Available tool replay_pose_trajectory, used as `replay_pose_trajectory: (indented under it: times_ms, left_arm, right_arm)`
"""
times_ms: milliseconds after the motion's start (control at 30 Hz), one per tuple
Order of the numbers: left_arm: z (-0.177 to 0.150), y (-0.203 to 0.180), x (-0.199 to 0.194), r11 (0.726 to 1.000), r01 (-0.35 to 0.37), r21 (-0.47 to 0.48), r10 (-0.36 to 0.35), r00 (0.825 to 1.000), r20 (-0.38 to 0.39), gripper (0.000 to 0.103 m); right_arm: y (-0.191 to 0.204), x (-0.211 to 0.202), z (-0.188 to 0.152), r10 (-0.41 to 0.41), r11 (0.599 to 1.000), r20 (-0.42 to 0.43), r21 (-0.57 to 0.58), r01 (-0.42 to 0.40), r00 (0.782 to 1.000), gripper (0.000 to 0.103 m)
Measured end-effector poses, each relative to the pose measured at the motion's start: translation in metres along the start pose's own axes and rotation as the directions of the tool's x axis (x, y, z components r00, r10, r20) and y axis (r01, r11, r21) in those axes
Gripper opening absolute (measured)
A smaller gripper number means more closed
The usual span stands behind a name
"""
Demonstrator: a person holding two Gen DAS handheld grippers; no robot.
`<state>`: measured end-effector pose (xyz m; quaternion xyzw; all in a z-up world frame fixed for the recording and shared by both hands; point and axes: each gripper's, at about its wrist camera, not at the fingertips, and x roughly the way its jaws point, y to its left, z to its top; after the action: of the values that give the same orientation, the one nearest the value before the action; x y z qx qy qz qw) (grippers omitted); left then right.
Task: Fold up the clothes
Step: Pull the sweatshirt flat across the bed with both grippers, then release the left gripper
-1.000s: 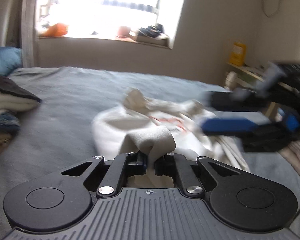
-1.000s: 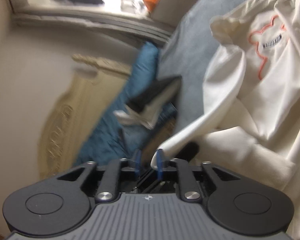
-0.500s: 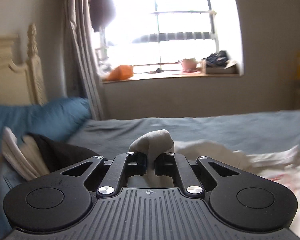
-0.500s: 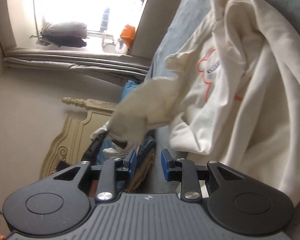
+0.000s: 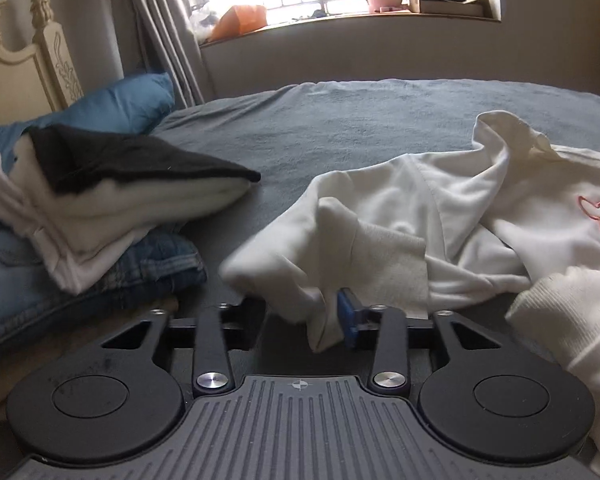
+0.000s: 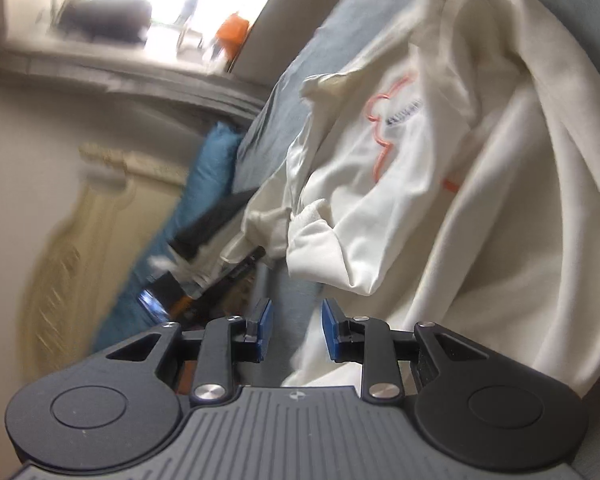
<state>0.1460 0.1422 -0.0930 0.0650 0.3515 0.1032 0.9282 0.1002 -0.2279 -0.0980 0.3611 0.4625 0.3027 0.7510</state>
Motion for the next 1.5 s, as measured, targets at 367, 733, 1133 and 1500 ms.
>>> replay_pose_trajectory:
  times_ms: [367,733,1133,1500]
  left_arm:
    - [0.0,0.014,-0.031,0.983,0.095,-0.154,-0.09,0.995,0.043,0.058]
    - [-0.04,-0.019,-0.055,0.932,0.322,-0.166,-0.326,0.945,0.001,0.058]
    - [-0.058,-0.061,-0.068,0.871,0.473,-0.135,-0.483,0.873,-0.058,0.058]
    - [-0.057,-0.076,-0.081,0.846,0.529,-0.071,-0.533,0.841,-0.088,0.059]
  right_arm:
    - [0.096,0.093,-0.015,-0.401,0.659,0.034,-0.683,0.314,0.915,0.044]
    - [0.108,0.138,-0.028,-0.46,0.45,0.18,-0.797,0.403,0.87,0.005]
    - [0.077,-0.023,0.053,-0.363,0.779,0.424,-0.35,0.52,0.83,0.003]
    - [0.043,-0.18,0.14,-0.474,0.684,0.753,-0.012,0.73,0.456,0.003]
